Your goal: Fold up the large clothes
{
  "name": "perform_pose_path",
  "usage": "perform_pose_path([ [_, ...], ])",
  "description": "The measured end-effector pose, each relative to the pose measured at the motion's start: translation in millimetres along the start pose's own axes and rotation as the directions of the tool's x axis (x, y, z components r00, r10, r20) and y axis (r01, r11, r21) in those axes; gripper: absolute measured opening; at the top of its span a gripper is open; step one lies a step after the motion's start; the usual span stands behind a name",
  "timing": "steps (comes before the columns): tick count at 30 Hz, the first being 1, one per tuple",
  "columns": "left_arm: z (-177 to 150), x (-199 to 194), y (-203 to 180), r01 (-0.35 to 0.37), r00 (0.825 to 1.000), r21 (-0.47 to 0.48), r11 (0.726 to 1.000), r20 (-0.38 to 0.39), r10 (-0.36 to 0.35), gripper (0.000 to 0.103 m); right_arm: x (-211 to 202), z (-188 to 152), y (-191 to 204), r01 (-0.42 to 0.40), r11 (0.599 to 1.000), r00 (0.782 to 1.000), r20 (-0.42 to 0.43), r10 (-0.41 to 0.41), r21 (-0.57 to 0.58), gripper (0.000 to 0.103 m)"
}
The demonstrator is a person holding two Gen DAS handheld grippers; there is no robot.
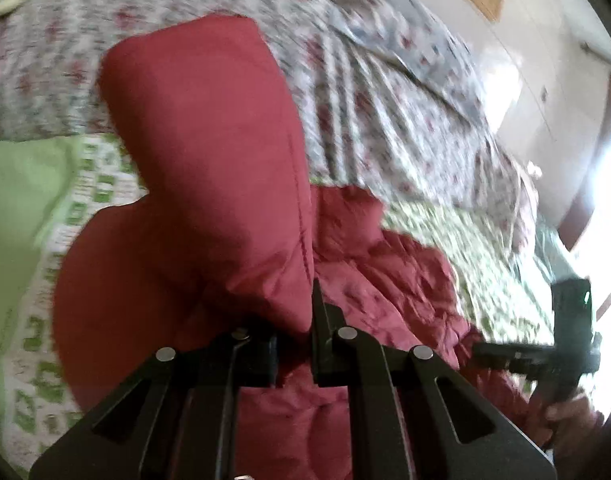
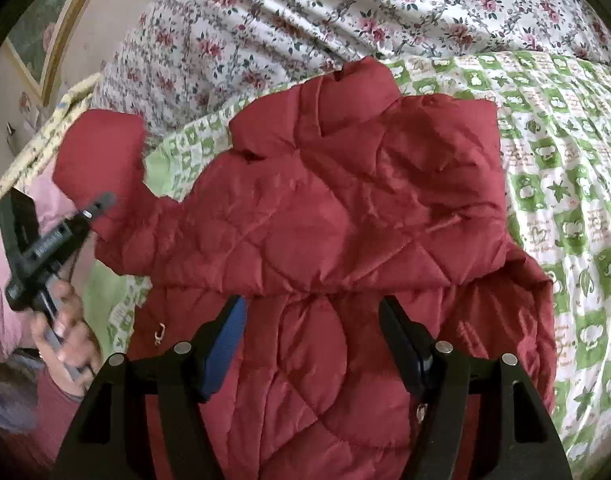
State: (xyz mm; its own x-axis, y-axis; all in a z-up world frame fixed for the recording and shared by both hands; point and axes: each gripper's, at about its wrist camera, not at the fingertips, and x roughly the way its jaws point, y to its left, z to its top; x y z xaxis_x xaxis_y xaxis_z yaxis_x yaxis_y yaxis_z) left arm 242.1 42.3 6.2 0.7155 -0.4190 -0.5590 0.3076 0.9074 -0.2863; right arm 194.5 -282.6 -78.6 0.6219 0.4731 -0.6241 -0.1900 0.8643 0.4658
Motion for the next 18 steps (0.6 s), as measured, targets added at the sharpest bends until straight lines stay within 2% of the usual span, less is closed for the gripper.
perform_pose_path([
  [9,-21.2,63.1,-50.4,0.034,0.991,0.099,0.994,-0.133,-0.021,0.009,1.1,16.9,-26.2,-0.079,0.991,0.996,0.041,0.075,0.106,0.072],
  [14,-38.1,84.2,-72.7,0.068,0.982,0.148,0.987,-0.183,-0.040,0.009,7.7,27.9,-39.2,-0.128,0.978,0.991,0.054,0.121,0.162,0.072],
  [18,-48.6,95.4,-89.0,0.091,0.975,0.175,0.980,-0.216,-0.052,0.009,20.8,39.6,-46.8,-0.177,0.960,0.984,0.051,0.170,0.219,0.079],
])
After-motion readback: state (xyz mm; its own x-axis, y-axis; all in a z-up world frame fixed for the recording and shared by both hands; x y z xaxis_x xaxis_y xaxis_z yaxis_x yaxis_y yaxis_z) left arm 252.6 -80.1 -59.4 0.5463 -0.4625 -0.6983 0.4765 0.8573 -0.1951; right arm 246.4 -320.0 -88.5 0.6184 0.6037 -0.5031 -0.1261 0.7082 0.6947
